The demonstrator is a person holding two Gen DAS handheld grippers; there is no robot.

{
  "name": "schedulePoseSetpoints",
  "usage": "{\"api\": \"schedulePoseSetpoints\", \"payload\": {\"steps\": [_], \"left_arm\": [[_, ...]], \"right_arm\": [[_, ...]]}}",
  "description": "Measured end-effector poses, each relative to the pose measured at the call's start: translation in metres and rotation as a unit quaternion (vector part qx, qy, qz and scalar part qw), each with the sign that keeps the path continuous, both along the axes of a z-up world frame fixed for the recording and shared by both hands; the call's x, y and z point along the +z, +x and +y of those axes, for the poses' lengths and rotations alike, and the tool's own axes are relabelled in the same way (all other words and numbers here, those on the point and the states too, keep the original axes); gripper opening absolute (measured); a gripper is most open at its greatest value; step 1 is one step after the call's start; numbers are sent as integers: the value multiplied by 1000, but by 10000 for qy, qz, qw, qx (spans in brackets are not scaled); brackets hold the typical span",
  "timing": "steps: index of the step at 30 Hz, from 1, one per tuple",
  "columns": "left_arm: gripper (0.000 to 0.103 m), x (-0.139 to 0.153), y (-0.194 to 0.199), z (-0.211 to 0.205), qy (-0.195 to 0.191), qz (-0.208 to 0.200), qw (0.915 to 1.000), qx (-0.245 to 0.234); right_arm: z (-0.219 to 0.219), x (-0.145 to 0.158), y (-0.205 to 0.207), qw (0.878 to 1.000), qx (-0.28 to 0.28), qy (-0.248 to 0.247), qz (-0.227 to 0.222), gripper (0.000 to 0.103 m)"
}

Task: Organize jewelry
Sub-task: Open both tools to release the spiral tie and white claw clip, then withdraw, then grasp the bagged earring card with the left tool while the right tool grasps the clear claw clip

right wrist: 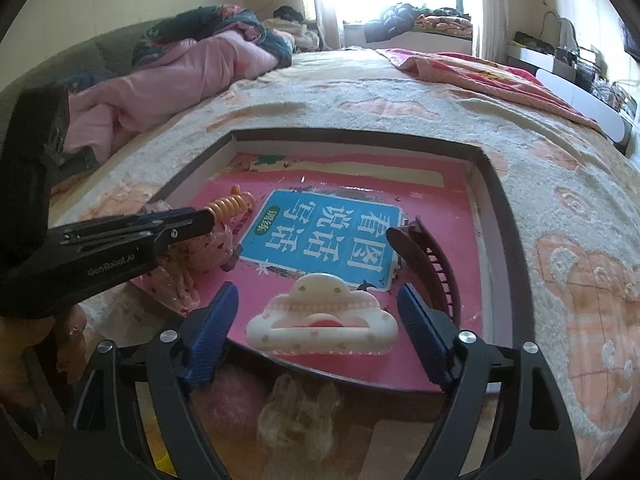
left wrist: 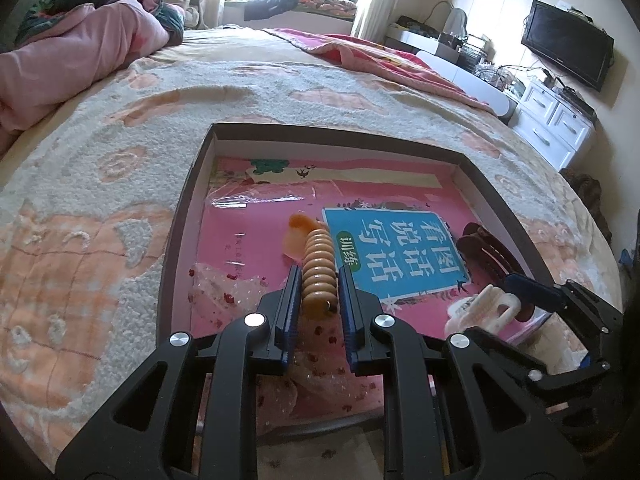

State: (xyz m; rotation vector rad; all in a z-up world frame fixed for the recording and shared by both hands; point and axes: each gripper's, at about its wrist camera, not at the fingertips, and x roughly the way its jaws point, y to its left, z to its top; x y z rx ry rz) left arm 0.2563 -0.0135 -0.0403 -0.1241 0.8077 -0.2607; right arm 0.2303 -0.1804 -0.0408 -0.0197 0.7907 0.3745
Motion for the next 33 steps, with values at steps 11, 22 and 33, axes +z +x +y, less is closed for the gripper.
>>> {"api": "schedulePoseSetpoints", "payload": {"steps": [11,22,33], "left_arm": [[33,17,-30,8,-133,-226,9995,163],[55,38,-66,10,-83,-568,9980,258],[86,49,-97,10,131,-750,9968,264]], "right_arm": [[-22,17,-30,9997,-110,137,-184,83],[-35,35,-63,9988,-136,73,-462,86],[-38,43,-88,9983,-77,34,-581,88]]}}
